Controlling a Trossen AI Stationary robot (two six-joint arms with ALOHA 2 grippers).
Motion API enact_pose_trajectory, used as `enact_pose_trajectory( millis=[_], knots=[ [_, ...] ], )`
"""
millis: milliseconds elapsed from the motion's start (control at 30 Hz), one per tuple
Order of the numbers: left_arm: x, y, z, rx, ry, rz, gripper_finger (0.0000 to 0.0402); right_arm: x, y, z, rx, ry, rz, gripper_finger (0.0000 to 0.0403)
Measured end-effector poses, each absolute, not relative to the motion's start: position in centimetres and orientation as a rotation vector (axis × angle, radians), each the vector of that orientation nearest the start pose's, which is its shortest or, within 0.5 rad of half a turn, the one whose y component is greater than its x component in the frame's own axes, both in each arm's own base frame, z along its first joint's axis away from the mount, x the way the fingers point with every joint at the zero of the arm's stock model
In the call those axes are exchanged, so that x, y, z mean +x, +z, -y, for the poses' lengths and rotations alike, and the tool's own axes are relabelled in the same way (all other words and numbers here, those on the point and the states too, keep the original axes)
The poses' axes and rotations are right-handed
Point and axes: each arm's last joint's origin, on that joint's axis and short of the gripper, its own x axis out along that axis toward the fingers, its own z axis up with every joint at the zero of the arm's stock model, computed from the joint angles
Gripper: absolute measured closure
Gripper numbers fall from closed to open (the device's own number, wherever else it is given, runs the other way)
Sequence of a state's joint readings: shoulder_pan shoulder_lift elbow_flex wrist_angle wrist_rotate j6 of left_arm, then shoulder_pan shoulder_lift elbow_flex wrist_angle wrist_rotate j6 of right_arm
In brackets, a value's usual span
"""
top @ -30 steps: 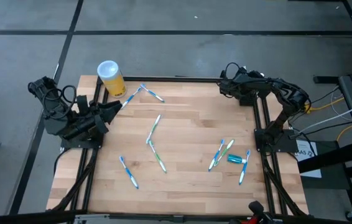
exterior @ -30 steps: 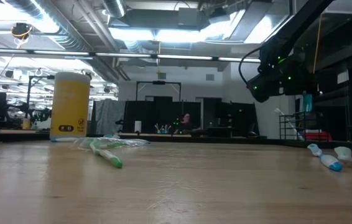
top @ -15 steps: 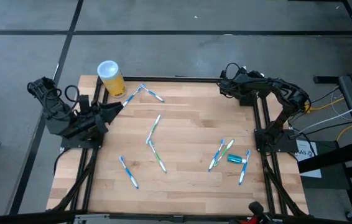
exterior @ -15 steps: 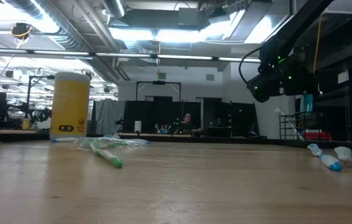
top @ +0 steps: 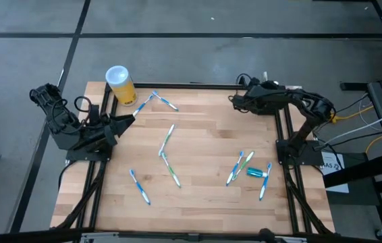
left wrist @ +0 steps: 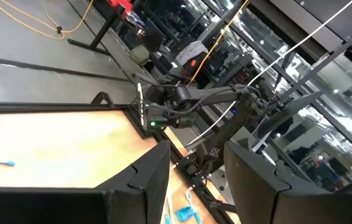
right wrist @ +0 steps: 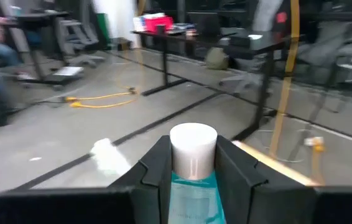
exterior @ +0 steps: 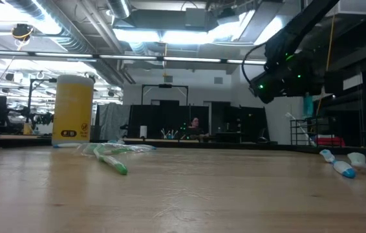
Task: Pick & Place toothbrushing station
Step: Put the blue mouthwash into the mesh organizer
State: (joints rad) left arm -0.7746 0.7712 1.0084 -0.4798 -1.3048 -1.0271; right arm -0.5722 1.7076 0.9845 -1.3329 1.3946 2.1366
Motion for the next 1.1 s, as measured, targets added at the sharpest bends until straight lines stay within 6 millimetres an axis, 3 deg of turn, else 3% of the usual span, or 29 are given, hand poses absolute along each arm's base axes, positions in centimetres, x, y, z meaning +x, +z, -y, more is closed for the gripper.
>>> enact_pose_trajectory(
  millis=[233,400,600,767,1100],
  knots=[
    [11.1,38.5,6.9,-0.789,0.535,0.155,0.0255,20.5,18.8,14.8,0.202,-2.141,0.058,0.031],
    [11.1,38.5,7.0,-0.786,0.535,0.153,0.0255,22.8,19.4,12.1,0.124,-1.988,-0.012,0.031],
    [11.4,38.4,7.4,-0.792,0.515,0.138,0.0255,24.9,19.4,6.9,0.066,-1.774,-0.148,0.031],
    [12.5,37.9,8.7,-0.782,0.483,0.104,0.0255,25.7,19.3,1.6,0.086,-1.576,-0.14,0.031],
    [15.4,36.4,11.6,-0.734,0.465,0.05,0.0255,23.6,22.7,-7.6,0.251,-1.135,0.151,0.031]
  ],
)
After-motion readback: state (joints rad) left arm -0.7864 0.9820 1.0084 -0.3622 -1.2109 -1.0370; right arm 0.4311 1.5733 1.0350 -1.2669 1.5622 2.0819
